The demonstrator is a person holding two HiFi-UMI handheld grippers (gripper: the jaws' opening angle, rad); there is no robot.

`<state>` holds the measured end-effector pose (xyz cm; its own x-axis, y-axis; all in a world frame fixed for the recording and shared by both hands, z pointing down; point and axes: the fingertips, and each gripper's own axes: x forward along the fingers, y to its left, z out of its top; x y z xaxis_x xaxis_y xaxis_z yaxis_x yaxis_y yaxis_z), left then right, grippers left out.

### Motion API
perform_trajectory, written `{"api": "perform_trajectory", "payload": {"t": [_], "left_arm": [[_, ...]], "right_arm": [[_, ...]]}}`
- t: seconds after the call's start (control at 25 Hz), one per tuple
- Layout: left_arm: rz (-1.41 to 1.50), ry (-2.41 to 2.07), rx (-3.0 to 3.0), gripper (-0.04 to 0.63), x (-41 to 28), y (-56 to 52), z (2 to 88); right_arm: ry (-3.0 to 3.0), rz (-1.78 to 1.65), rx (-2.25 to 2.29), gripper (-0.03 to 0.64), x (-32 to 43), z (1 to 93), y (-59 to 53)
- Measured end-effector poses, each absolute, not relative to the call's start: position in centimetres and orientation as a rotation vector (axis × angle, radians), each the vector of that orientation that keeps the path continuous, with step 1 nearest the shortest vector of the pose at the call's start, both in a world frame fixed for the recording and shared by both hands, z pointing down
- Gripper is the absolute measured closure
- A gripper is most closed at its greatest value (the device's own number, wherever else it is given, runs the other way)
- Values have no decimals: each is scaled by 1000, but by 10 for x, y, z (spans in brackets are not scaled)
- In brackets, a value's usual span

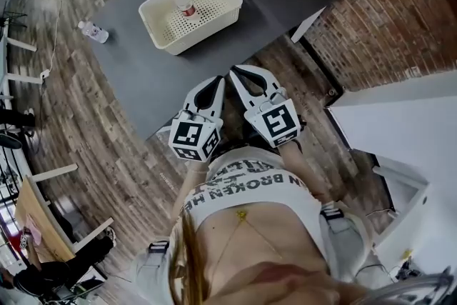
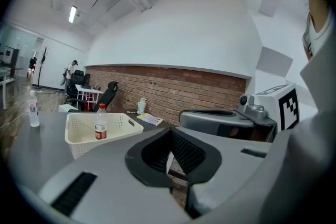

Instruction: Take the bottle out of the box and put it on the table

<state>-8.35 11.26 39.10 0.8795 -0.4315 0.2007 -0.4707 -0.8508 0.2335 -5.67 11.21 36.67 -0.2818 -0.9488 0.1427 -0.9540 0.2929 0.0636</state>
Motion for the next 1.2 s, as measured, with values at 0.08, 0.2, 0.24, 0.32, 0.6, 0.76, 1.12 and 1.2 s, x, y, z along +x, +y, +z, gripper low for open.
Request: {"api": "perform_trajectory", "payload": {"t": [0.08, 0.2, 0.24, 0.32, 0.6, 0.76, 1.12, 1.2], "left_arm": [[203, -691, 2771, 591, -68, 108, 391], [205, -708, 2777, 591, -43, 102, 392], [209, -719, 2779, 591, -36, 101, 393], [219, -751, 2772, 591, -27, 98, 397], [223, -871, 2703, 591, -25, 81, 402], [217, -924, 2668, 591, -34, 64, 405], [182, -891, 2680, 591, -46, -2, 402], [188, -868, 2700, 591, -45, -19, 401]], "right_arm": [[-2414, 41, 1769, 607, -42, 366, 107], [-2417, 39, 1755, 607, -17, 368, 101], [-2421, 37, 1747, 607, -9, 369, 100], [-2436, 31, 1725, 607, 5, 371, 96], [-2474, 75, 1656, 607, 23, 380, 73], [-2508, 79, 1592, 607, 11, 383, 57], [-2483, 76, 1621, 607, -3, 381, -1], [-2472, 75, 1640, 607, -3, 380, -16]]}}
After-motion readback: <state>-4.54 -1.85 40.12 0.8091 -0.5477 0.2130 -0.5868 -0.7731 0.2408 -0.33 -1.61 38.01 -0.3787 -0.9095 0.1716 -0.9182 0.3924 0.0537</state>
